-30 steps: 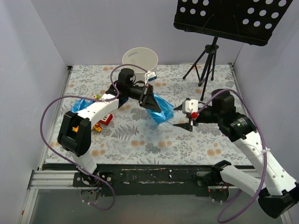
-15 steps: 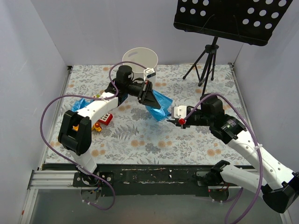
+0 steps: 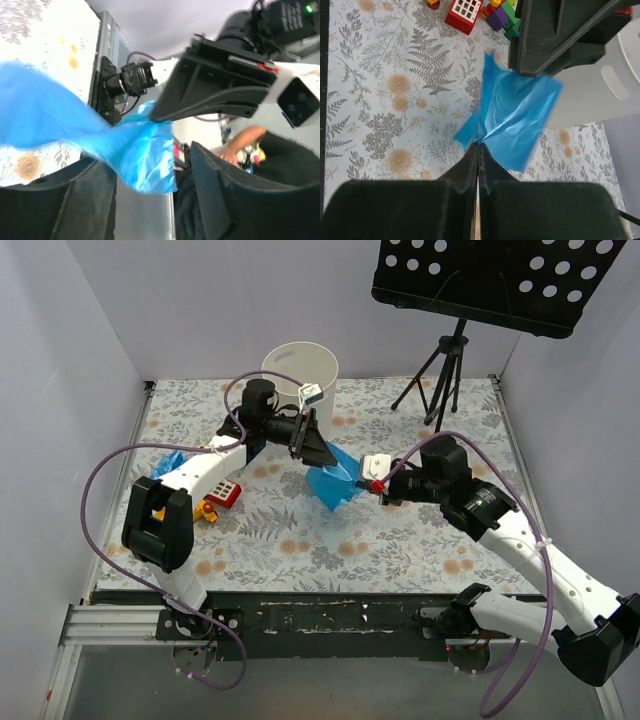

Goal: Put the trash bags into the trash bin
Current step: Unfold the trash bag at the center of the board.

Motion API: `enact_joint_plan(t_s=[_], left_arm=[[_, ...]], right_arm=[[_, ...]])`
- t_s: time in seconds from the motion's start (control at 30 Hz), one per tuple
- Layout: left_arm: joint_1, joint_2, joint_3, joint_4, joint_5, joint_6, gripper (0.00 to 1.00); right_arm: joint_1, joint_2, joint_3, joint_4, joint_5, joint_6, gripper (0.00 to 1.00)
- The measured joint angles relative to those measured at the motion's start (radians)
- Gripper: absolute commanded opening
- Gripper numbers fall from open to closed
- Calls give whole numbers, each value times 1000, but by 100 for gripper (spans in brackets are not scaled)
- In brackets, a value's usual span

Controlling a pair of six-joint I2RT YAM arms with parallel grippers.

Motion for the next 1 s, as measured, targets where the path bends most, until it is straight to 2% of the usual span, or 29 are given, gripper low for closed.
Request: enact_joint_plan(t_s=[0.13, 0.2, 0.3, 0.33, 0.43, 0.5, 0.6, 0.67, 0.83, 1.0], left_arm=[[97, -15, 18, -213, -60, 150, 81], [169, -19, 47, -327, -77, 239, 81], [265, -18, 161, -575, -138, 493, 84], [281, -23, 212, -649, -167, 604, 87], [259, -111, 247, -719, -242, 837, 95], [197, -257, 185, -680, -303, 984, 96], [75, -423, 174, -674, -358, 1186, 93], [-7, -444, 241, -705, -382, 1305, 89], [-91, -320, 406, -777, -446, 1486, 79], [-93, -166, 412, -907, -501, 1616, 66]], right_arm=[[0, 51, 131, -99, -22, -14, 1], [0, 80, 211, -151, -34, -31, 1], [0, 132, 322, -235, -44, -61, 1], [0, 156, 358, -269, -48, -75, 1], [0, 240, 464, -382, -65, -116, 1], [0, 292, 517, -439, -77, -148, 1], [0, 336, 542, -485, -100, -178, 1], [0, 351, 543, -505, -115, -192, 1], [0, 363, 572, -521, -145, -224, 1], [0, 362, 579, -487, -156, -230, 1]])
